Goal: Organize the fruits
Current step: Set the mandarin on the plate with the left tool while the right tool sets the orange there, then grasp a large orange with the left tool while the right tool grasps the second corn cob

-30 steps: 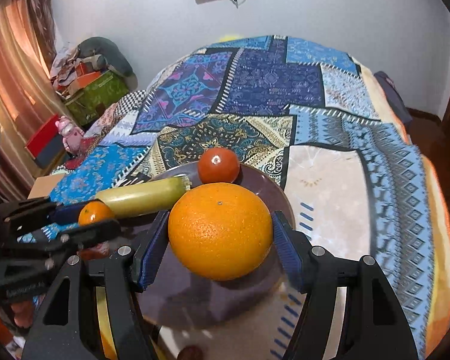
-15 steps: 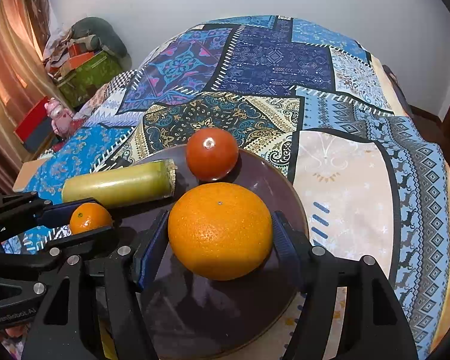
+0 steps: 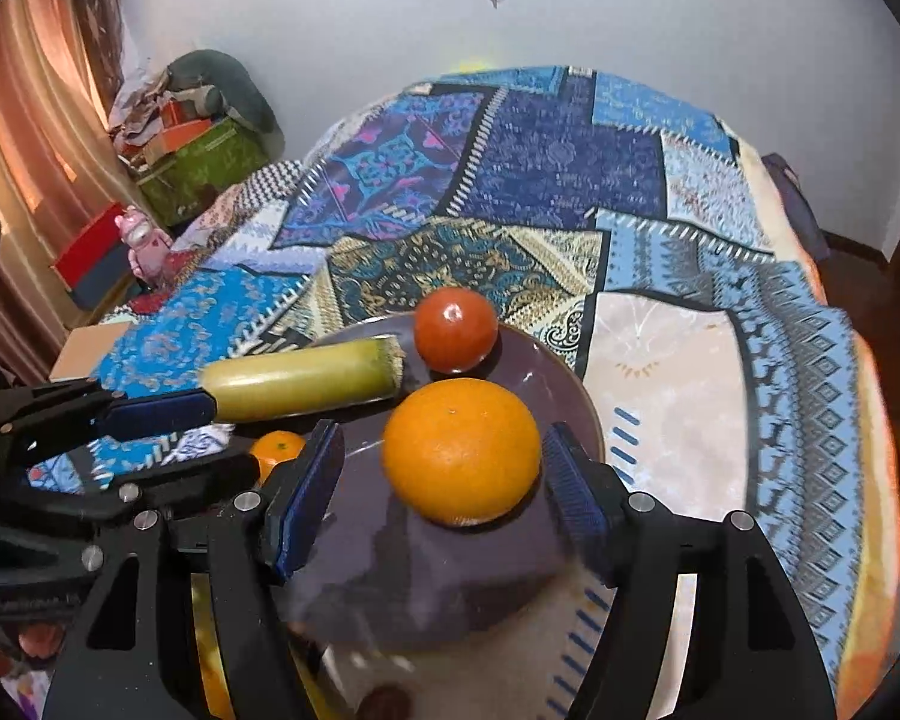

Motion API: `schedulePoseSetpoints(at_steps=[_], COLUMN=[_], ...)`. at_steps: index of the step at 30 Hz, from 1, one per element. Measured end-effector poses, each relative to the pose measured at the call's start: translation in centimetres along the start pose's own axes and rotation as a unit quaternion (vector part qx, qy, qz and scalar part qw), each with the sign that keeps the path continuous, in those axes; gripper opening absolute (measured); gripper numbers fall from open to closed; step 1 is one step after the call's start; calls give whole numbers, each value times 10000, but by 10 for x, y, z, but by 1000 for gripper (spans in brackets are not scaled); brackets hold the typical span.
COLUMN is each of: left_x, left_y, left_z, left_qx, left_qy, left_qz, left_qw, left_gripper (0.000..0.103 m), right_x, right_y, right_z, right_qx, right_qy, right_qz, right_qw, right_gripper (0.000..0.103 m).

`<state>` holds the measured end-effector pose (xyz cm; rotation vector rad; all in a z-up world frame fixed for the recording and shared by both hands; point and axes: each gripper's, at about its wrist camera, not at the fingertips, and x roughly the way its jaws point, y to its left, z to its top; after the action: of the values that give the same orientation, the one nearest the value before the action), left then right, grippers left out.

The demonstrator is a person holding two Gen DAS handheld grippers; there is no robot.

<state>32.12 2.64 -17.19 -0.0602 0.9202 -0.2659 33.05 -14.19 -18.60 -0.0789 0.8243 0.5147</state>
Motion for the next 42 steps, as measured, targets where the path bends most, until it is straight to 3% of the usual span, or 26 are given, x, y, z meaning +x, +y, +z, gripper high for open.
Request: schedulePoseSetpoints(at_steps=[8,17,23,31,33,42], left_x=[-47,-75,-57,-17,-13,-37], left_y=[-8,-30,-45,-52,-52,-37], left_z=[-22,-71,-100,-113,-114,-122], left_qx=[67,88,66,-200,-241,-150], left_qy=[-205,-81,318,659,630,494], left_qz=[139,185,101,122,109,74], left_qw=[9997,9998,9994,9976,9977,9986], left_gripper=[56,68,69,69,61,59], right_x=[-48,-79,-86,-90,-89,-66], right_y=[13,23,23,14,13,25], right_z=[-22,-67,-90,-102,-103,-92], right_qx=[-162,-53,48,139,165,104], right_qy=[-201,-88,41,133,149,185], right_qz=[3,93,93,8,21,267], right_qw=[9997,9999,9999,9998,9998,9994], right_gripper=[67,67,67,67,67,67])
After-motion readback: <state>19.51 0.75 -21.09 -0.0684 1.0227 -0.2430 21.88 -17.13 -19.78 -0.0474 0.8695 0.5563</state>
